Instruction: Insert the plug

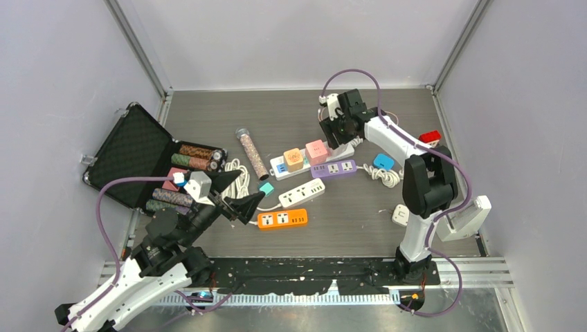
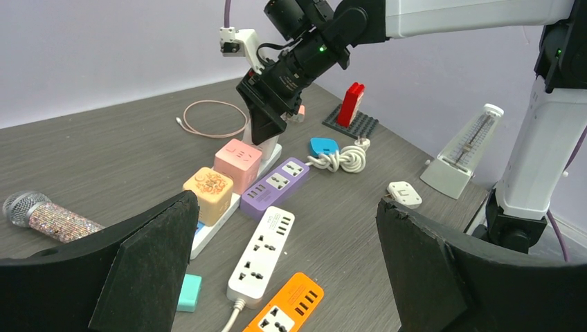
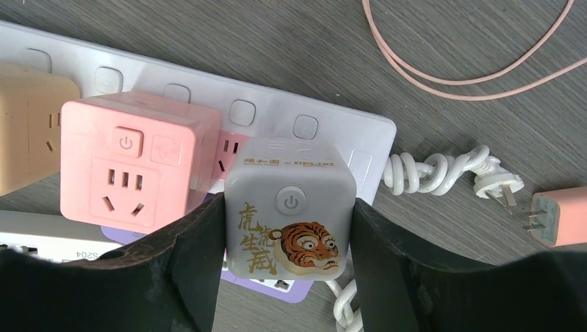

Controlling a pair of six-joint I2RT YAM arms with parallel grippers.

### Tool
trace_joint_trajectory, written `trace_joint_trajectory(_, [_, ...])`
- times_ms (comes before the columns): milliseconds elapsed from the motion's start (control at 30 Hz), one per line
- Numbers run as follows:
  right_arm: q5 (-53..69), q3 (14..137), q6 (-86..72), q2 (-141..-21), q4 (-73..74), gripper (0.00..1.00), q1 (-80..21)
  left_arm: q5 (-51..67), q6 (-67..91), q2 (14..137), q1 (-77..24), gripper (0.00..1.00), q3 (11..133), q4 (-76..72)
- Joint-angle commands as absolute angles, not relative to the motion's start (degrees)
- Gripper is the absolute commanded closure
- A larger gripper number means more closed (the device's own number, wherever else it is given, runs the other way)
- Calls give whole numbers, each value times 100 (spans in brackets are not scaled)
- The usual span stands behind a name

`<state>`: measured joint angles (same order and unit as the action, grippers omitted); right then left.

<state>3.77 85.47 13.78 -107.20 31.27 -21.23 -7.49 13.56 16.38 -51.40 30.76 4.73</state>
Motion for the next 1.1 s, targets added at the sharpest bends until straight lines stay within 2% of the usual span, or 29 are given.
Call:
trace_joint_trajectory(0, [-99,8761,1565,-10880,3373,95,-2161,-835,1412,1687,-5142,0,3071,376])
trace_joint_trajectory(400, [-489,8883,1640,-10899,3461,95,-2180,-823,1409,1749,-5142,0,3084,349])
trace_joint_trajectory(700, [238,8775,1396,-10507,3119,95,-2180,-835,1430,1742,-5142,0,3077,366])
trace_joint_trajectory(1067, [185,8759,1254,-10444,3064,95,-2136,-901,1429,1620,-5143,0,3029,437])
